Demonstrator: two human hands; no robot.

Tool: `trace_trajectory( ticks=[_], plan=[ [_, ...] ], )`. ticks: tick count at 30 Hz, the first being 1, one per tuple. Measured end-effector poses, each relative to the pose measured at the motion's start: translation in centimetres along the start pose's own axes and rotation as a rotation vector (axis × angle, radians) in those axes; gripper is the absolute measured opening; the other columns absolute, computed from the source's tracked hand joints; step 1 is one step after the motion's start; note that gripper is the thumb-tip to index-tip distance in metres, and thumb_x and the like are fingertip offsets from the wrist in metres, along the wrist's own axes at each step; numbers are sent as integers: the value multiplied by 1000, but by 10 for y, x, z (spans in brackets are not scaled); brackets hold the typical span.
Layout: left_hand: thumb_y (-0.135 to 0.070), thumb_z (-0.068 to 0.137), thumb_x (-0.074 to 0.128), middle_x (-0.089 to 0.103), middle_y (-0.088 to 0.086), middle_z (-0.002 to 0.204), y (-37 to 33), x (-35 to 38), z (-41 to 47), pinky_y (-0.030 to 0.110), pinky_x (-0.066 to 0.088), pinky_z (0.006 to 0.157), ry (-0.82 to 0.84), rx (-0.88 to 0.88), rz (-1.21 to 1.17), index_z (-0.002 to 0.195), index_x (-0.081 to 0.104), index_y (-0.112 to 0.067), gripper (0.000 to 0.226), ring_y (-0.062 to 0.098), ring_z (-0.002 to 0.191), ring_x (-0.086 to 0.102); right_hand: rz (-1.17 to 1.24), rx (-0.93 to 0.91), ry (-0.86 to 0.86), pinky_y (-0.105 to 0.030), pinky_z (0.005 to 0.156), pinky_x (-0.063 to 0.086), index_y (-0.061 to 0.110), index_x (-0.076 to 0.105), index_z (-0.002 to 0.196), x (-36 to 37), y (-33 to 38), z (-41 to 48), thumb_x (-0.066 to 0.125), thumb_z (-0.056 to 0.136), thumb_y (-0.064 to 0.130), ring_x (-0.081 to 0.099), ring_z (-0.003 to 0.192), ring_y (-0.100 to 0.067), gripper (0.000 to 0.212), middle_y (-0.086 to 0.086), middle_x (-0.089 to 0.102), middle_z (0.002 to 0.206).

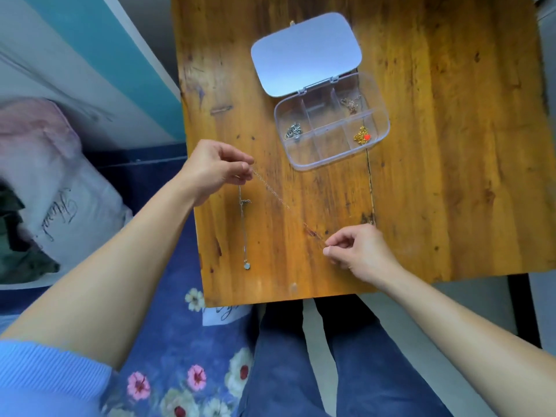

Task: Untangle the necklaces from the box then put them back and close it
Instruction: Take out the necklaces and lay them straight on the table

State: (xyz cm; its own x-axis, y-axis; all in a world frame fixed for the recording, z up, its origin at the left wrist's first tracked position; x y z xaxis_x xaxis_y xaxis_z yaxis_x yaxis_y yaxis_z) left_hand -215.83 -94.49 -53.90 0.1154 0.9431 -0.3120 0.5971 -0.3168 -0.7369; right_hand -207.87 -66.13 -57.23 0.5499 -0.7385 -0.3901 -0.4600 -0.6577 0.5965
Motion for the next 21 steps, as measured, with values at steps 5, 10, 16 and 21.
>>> trace_trajectory(
  ticks=[5, 10, 16, 21],
  plan=[
    [-11, 86, 71, 72, 2, 84, -14, 1, 22, 19, 53, 66, -155, 171, 455, 96, 74, -10, 10, 10, 73, 68, 87, 3, -19, -35, 67, 57, 22, 62, 76, 46, 13, -12, 82, 73, 14, 66, 58, -13, 22, 5, 67, 53],
    [-12, 85, 70, 75, 10, 100, -18, 21, 38, 40, 57, 86, -173, 287, 665, 98, 76, -11, 15, 25, 96, 68, 61, 11, -93, -35, 63, 57, 25, 65, 69, 80, 19, -16, 82, 74, 23, 64, 60, -12, 18, 8, 63, 58],
    [-18, 84, 71, 73, 8, 89, -15, 33, 50, 38, 55, 75, -128, 319, 714, 93, 77, -18, 12, 28, 87, 66, -78, 12, -168, -27, 64, 50, 31, 64, 73, 92, 20, -13, 78, 76, 38, 61, 66, -4, 17, 16, 61, 58],
    [-22, 82, 74, 62, 1, 74, -17, 35, 56, 30, 43, 64, -99, 304, 693, 88, 76, -18, 7, 26, 79, 63, -141, -7, -146, -33, 70, 55, 28, 64, 76, 94, 23, -6, 77, 78, 38, 65, 68, -10, 16, 11, 66, 62]
  ],
)
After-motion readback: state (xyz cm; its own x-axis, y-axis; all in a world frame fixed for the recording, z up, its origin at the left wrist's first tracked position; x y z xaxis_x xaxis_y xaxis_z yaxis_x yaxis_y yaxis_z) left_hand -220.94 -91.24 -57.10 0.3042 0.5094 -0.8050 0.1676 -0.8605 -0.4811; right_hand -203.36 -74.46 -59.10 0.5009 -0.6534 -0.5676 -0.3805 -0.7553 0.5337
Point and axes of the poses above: each hand's wrist, its own z-axis towards the middle knuckle, its own x-axis out of the palm, y = z × x, the point moved 5 cm from there along z, towards the middle knuckle
